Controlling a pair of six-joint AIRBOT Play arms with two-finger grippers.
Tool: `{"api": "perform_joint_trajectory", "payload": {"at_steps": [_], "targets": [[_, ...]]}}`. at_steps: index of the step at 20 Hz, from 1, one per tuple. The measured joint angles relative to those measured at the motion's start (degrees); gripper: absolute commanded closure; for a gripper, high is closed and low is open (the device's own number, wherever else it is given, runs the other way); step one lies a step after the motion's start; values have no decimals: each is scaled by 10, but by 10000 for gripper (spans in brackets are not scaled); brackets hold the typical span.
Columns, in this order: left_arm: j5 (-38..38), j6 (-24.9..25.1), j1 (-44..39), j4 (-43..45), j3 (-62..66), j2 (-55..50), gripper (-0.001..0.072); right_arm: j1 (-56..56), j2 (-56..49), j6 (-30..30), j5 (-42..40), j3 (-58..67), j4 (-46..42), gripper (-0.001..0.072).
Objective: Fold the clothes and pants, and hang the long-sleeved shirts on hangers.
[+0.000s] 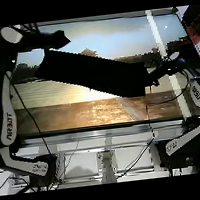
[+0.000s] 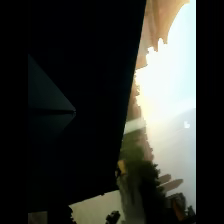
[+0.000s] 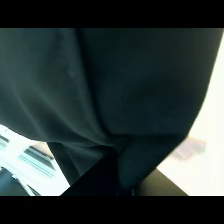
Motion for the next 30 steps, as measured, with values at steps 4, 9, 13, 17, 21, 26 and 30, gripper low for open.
{"api": "perform_joint_trajectory", "payload": {"at_steps": [4,9,13,17,21,26,30], "targets": [[-2,0,-62,0,0,-61,703,-79,35,9,46,0,-55,697],[14,-8,-163,-1,0,-137,703,-178,97,19,68,0,-81,697],[63,-15,-250,-9,0,-182,703,-215,159,23,85,0,-85,697],[134,-23,-315,-19,0,-215,703,-214,214,24,100,0,-83,697],[174,-39,-340,-22,0,-243,703,-189,263,26,117,0,-72,697],[188,-46,-341,-23,0,-262,705,-147,306,37,124,3,-48,697],[183,-51,-301,5,0,-238,705,-132,315,40,121,19,-53,698]]}}
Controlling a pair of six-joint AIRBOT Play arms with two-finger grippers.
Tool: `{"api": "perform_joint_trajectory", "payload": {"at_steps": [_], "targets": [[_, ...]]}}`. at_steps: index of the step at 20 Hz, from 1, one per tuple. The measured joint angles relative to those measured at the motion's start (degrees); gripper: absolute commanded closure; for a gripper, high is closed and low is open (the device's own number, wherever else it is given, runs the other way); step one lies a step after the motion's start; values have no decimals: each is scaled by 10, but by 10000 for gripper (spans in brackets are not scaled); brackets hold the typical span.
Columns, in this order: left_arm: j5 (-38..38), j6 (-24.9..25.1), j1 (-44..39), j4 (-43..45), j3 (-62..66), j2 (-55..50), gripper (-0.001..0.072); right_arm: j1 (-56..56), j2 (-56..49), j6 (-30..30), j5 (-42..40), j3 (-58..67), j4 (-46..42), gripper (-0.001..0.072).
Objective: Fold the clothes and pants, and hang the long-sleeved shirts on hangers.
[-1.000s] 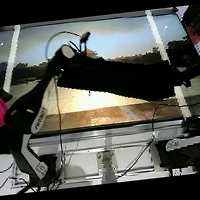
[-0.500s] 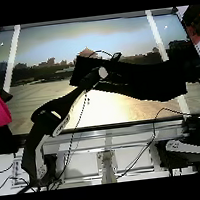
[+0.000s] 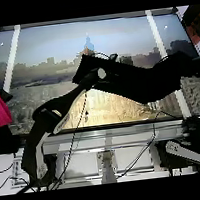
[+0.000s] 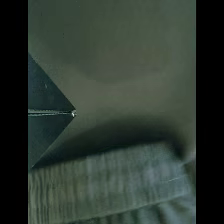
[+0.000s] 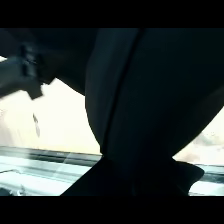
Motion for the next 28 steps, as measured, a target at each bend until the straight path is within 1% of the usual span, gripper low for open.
{"api": "perform_joint_trajectory", "payload": {"at_steps": [2,5,8,11,14,20,21,22,23,25,27,28], "targets": [[-18,-19,36,53,0,27,705,2,1,0,0,15,-33,698],[-50,-42,97,137,0,74,705,4,0,0,-4,47,-109,699],[-62,-52,150,182,0,115,705,5,-11,0,-12,85,-146,700],[-66,-59,186,200,0,144,704,26,-36,0,-20,124,-123,700],[-68,-60,208,207,0,161,703,86,-65,5,-40,145,-89,700],[-69,-62,221,210,0,172,703,287,-152,56,-71,157,-62,696],[-69,-62,221,207,0,173,703,326,-171,67,-87,157,-59,663],[-69,-62,222,203,0,173,703,366,-192,81,-116,157,-59,473],[-69,-62,223,197,0,173,703,399,-209,91,-153,159,-58,251],[-69,-64,224,187,0,174,703,460,-237,106,-241,168,-55,244],[-69,-64,225,181,0,174,702,498,-254,114,-296,186,-58,245],[-69,-64,226,180,0,174,703,509,-260,118,-310,198,-63,248]]}}
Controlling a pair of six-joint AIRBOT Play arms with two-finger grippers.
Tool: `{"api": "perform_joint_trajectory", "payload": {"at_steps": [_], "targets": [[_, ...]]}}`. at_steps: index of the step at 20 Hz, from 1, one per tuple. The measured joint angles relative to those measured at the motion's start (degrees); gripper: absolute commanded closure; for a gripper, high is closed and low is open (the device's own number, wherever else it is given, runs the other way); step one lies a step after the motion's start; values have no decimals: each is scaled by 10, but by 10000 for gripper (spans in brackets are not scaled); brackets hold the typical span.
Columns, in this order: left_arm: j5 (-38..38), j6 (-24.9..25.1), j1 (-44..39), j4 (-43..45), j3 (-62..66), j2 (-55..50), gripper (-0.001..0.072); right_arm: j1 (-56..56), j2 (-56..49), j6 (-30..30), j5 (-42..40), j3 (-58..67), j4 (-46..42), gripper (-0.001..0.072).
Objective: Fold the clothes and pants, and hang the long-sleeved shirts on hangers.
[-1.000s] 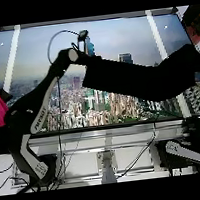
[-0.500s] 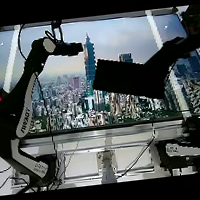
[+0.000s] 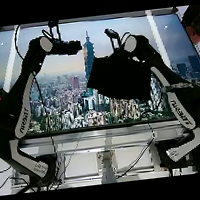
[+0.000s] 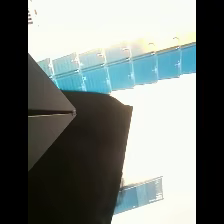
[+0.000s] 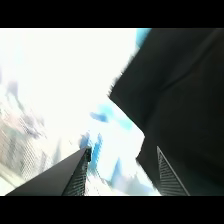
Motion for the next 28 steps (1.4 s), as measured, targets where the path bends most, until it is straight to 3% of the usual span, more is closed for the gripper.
{"api": "perform_joint_trajectory", "payload": {"at_steps": [2,3,4,5,11,16,21,22,23,24,25,28], "targets": [[0,-2,1,-3,0,0,702,3,-7,4,1,24,-14,272],[0,-5,1,-4,0,0,702,-1,-8,5,4,37,-18,347],[-1,-7,1,-4,0,0,702,-10,-10,6,16,50,-21,556],[-2,-10,1,-5,0,0,702,-22,-11,6,28,61,-27,686],[-21,-11,9,-7,0,17,703,-160,-13,-17,133,110,-37,699],[-27,-7,23,-6,0,100,702,-323,-13,-107,216,90,55,699],[-29,14,27,-7,0,207,702,-469,-13,-216,276,-15,194,695],[-29,15,27,-7,0,223,702,-491,-13,-230,280,-45,212,651],[-30,16,28,-7,0,238,703,-507,-13,-239,275,-73,221,462],[-30,17,28,-6,0,253,703,-521,-13,-246,271,-103,226,208],[-30,17,28,-7,0,264,702,-530,-13,-251,262,-132,226,89],[-32,18,28,-7,0,289,702,-539,-16,-253,238,-205,212,85]]}}
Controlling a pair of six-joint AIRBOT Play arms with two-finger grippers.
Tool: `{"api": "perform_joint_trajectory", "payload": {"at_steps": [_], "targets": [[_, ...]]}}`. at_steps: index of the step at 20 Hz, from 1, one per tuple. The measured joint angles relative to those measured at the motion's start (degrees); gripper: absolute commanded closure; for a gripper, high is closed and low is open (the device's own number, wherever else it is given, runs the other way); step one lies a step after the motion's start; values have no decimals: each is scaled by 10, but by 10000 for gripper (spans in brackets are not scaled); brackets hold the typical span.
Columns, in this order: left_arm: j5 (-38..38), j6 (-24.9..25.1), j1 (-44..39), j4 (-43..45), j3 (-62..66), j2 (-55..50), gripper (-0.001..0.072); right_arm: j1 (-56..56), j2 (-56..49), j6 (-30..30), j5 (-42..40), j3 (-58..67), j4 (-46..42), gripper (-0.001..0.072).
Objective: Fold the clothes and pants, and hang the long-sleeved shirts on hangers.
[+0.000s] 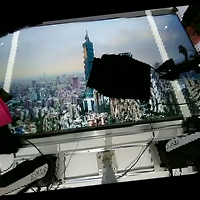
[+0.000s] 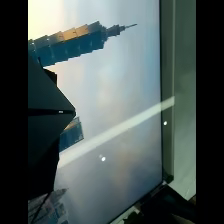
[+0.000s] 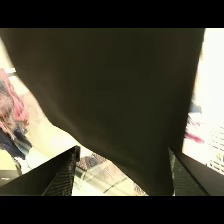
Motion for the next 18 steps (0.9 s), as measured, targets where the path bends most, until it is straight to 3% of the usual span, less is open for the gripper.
{"api": "perform_joint_trajectory", "payload": {"at_steps": [13,14,15,16,18], "targets": [[-11,1,0,-20,0,17,702,75,-59,28,-58,-56,-12,90],[-11,1,0,-20,0,17,702,88,-63,28,-60,-56,-8,129],[-12,1,0,-20,0,17,702,101,-66,27,-68,-56,-6,354],[-13,2,0,-21,0,17,702,115,-69,25,-83,-55,-10,673],[-13,2,0,-21,0,17,702,136,-70,26,-92,-52,-17,698]]}}
